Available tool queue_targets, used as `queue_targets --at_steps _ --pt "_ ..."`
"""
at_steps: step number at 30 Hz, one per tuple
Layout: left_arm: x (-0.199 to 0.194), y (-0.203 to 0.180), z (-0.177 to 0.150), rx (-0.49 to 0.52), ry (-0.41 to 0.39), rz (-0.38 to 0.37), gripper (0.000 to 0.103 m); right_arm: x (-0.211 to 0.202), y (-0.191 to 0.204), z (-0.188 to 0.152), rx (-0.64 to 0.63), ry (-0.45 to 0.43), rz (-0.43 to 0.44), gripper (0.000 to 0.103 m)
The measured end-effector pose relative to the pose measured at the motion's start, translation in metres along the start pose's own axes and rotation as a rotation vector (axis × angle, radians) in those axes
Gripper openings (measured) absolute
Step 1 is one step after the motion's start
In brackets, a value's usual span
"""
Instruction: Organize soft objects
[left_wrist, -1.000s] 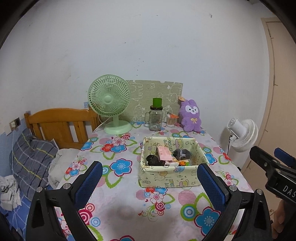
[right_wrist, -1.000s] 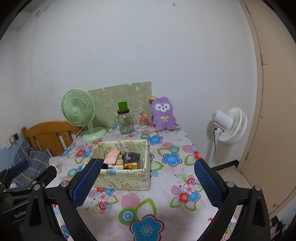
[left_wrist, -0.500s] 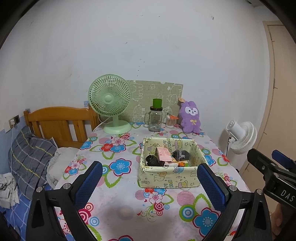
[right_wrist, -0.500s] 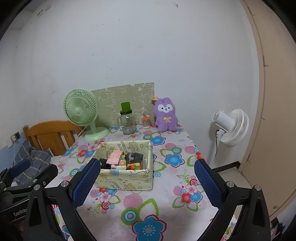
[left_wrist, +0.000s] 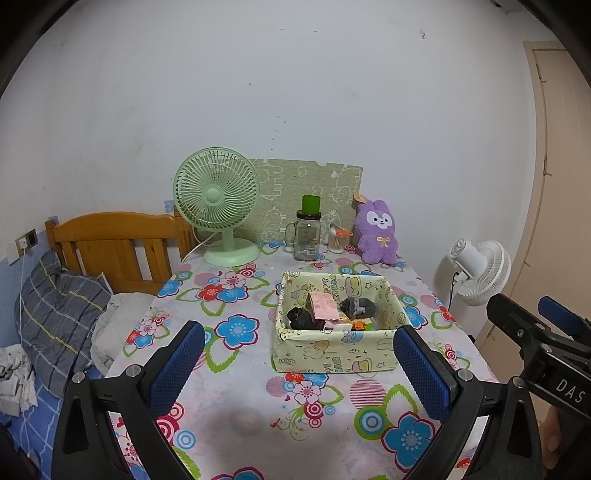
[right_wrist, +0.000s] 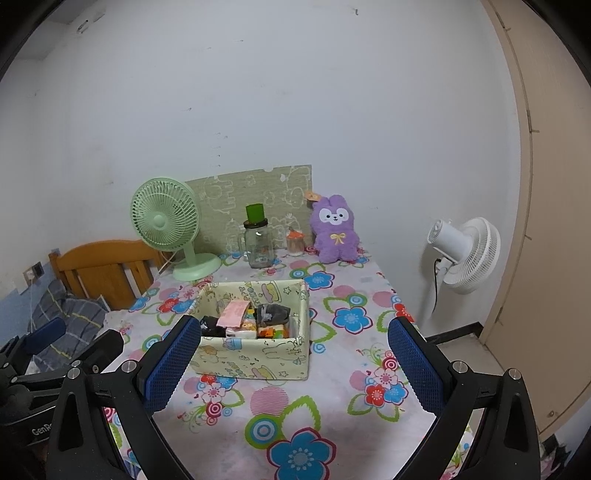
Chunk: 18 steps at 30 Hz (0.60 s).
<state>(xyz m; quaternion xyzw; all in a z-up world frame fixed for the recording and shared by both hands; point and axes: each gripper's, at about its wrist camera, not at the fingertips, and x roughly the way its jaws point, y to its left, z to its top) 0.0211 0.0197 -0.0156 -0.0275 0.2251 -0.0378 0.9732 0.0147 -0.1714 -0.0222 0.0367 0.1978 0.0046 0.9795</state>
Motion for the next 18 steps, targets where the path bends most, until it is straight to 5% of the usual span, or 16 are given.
queue_targets --at_steps 18 --pt "-0.0021 0.002 0.0001 -0.008 0.01 0.005 0.103 0.0001 0.0009 -0.0006 0.001 0.003 0.002 0.102"
